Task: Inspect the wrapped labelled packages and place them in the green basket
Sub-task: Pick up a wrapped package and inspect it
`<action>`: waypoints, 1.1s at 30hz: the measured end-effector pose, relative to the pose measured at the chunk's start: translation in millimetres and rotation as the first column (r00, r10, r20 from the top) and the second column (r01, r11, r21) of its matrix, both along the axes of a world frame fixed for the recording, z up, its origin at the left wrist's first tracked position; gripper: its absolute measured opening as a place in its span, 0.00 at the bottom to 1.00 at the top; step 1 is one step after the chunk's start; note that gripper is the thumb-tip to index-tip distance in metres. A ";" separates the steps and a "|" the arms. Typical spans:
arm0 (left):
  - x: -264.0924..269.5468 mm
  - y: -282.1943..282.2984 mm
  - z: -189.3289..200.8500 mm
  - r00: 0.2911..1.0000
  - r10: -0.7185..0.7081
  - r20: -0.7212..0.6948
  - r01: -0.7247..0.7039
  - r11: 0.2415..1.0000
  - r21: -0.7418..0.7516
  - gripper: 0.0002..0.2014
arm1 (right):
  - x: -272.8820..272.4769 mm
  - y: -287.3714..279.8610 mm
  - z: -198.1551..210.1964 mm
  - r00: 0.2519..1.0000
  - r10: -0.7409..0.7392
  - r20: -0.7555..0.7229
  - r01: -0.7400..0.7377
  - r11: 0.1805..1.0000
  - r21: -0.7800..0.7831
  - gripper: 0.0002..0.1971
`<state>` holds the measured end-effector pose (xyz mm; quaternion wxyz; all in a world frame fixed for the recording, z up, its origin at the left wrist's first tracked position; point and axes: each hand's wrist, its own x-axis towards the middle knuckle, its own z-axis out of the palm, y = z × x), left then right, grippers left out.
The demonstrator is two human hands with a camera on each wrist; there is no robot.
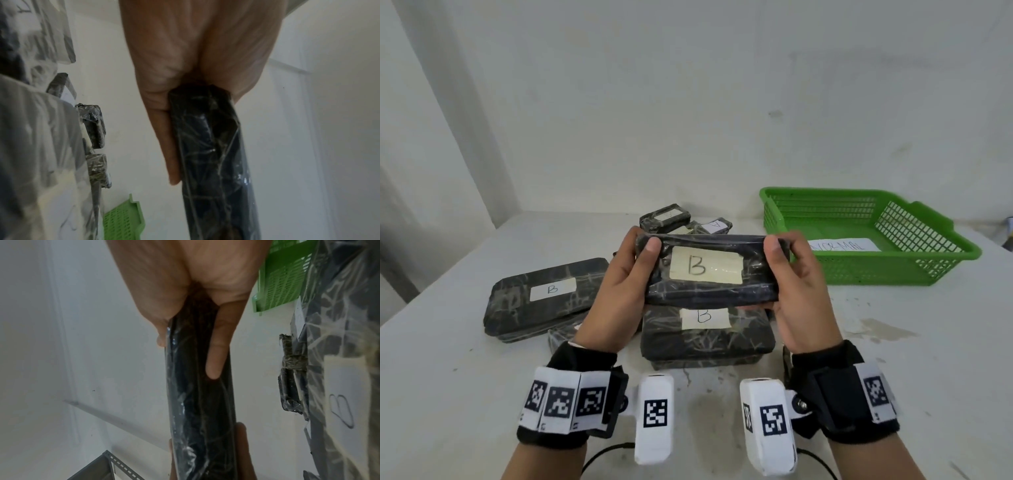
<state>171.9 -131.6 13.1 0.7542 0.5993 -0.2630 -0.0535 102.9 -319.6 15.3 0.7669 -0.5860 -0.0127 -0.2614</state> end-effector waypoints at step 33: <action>-10.8 3.3 -3.2 0.997 0.022 0.074 -0.027 0.997 0.067 0.04 | -7.3 2.7 -12.5 0.999 -0.034 0.017 0.035 0.997 -0.071 0.23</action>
